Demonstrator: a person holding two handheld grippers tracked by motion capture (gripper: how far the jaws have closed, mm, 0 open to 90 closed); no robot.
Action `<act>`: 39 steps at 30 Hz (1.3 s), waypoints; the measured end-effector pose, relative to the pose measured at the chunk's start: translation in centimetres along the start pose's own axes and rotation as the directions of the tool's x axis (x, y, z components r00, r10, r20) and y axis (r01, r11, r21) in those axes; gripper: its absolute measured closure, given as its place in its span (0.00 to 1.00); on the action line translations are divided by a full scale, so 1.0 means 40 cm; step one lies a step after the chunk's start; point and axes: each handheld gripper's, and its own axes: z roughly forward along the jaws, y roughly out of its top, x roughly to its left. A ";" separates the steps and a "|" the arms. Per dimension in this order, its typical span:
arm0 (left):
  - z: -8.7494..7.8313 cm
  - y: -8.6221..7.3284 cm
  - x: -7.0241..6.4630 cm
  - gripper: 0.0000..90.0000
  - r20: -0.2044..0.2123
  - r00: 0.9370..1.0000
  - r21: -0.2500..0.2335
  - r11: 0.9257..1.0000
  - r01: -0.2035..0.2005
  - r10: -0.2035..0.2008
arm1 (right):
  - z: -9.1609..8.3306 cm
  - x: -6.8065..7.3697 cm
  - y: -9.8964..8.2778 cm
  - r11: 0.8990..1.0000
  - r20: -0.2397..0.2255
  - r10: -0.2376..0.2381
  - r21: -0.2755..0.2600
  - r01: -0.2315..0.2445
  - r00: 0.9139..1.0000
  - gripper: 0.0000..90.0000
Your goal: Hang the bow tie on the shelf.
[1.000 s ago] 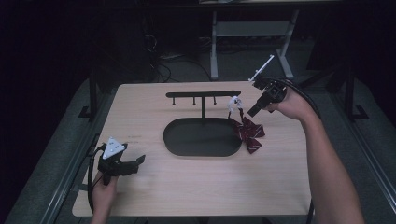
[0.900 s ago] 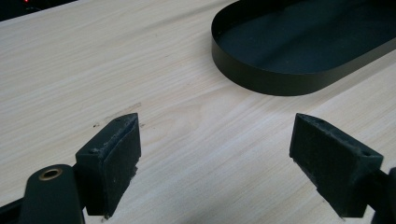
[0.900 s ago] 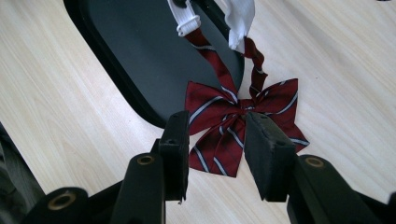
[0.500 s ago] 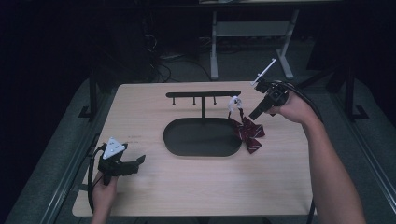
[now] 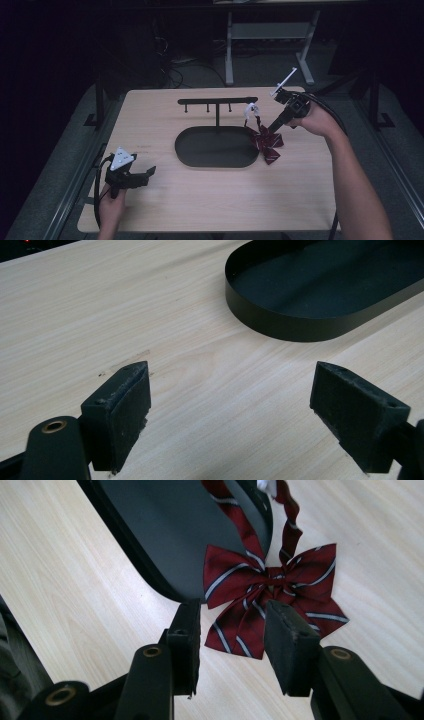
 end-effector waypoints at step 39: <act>0.001 0.002 -0.002 0.18 0.002 1.000 0.010 1.000 -0.015 0.015 | 0.045 0.003 -0.080 1.000 -0.045 0.000 0.004 0.000 0.999 0.62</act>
